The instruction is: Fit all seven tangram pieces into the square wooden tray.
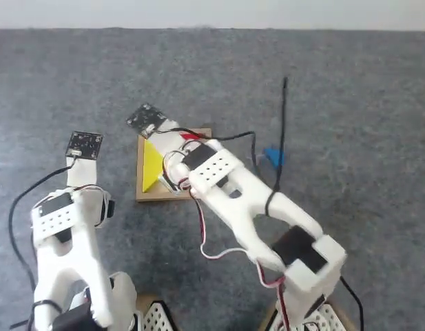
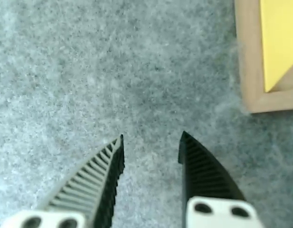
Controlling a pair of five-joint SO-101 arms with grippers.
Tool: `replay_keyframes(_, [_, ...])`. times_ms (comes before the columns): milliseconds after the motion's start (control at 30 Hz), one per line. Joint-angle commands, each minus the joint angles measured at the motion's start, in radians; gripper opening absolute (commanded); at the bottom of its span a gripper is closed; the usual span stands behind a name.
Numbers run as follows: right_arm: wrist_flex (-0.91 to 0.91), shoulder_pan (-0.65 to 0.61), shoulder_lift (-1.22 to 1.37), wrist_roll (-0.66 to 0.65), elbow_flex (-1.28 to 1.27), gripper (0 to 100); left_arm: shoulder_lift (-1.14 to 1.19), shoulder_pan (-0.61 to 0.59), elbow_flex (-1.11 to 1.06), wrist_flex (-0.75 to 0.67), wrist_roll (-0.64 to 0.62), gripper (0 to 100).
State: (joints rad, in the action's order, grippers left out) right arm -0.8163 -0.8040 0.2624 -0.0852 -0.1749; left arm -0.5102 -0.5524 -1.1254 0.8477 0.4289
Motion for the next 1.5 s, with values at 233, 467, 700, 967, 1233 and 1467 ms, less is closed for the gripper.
replay_keyframes(233, [-0.001,0.101,0.114,0.149,0.175,0.9,0.002,0.005,0.048,0.009,0.006,18])
replay_keyframes(467, [-0.016,0.140,0.113,0.146,0.270,0.9,0.002,0.012,0.048,0.009,0.006,18])
replay_keyframes(700, [-0.377,0.194,-0.170,0.080,0.298,0.9,-0.025,0.077,0.048,0.006,-0.002,18])
replay_keyframes(967, [-0.323,0.509,-0.742,0.077,-0.135,0.9,-0.358,0.362,0.114,0.183,-0.207,18])
replay_keyframes(1233, [-0.044,0.584,-0.786,0.005,-0.598,0.9,-0.086,0.799,0.414,0.328,-0.348,18])
replay_keyframes(1467, [0.028,0.582,-0.783,0.005,-0.677,0.9,0.321,0.868,0.510,0.255,-0.353,23])
